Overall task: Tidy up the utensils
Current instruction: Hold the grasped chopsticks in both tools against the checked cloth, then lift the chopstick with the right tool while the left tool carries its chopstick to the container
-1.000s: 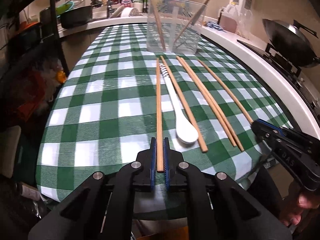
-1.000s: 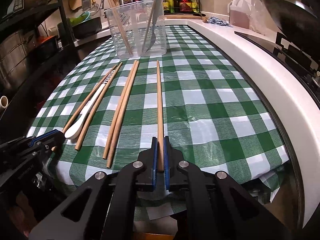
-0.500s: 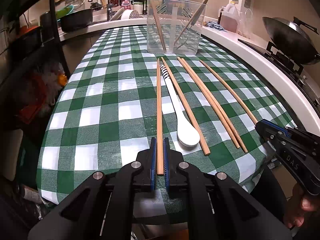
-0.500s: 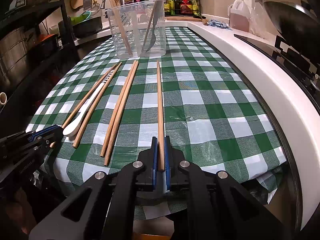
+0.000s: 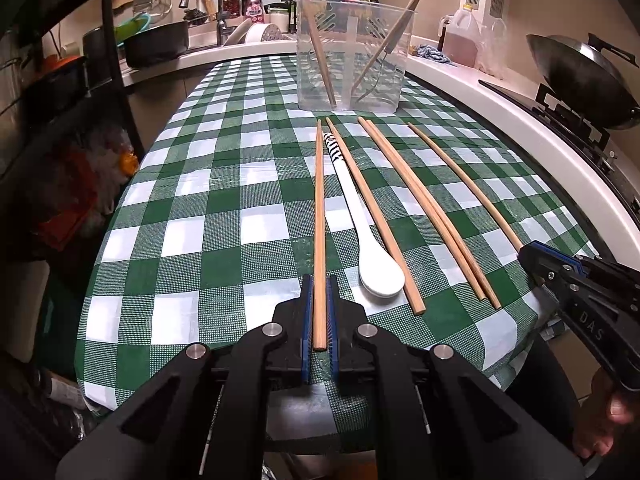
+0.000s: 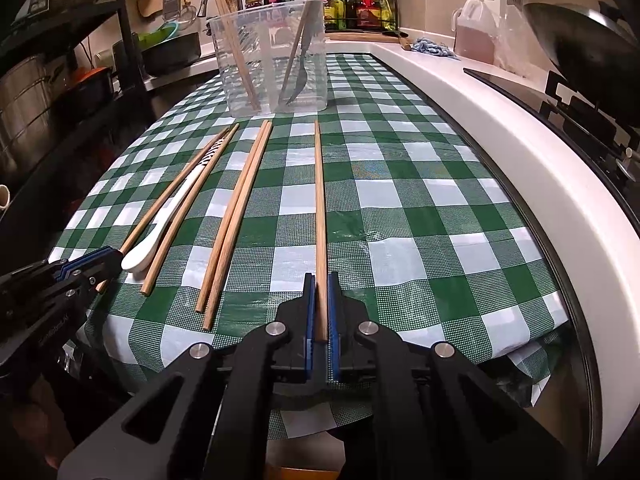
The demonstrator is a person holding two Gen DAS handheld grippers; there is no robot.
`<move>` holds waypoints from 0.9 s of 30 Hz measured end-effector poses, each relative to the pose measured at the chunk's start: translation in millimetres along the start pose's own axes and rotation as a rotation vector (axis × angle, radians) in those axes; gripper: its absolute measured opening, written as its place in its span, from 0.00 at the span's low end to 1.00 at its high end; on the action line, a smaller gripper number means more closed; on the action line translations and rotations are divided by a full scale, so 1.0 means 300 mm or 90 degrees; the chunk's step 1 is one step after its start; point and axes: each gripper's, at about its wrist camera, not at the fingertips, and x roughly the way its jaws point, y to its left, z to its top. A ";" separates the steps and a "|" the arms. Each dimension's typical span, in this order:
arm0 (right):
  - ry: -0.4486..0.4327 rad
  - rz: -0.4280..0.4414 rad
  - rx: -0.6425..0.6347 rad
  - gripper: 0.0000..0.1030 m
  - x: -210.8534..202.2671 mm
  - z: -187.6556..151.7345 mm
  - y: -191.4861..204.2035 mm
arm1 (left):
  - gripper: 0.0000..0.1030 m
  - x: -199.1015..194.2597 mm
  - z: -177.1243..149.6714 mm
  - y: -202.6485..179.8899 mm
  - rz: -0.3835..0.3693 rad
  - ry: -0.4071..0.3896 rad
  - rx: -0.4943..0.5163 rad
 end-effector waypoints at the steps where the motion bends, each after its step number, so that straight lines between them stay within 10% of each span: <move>1: 0.000 0.000 0.000 0.07 0.000 0.000 0.000 | 0.07 0.001 0.001 -0.001 0.001 -0.001 0.000; 27: -0.012 0.005 -0.001 0.06 -0.041 0.017 0.007 | 0.06 -0.033 0.015 0.003 -0.004 -0.023 -0.004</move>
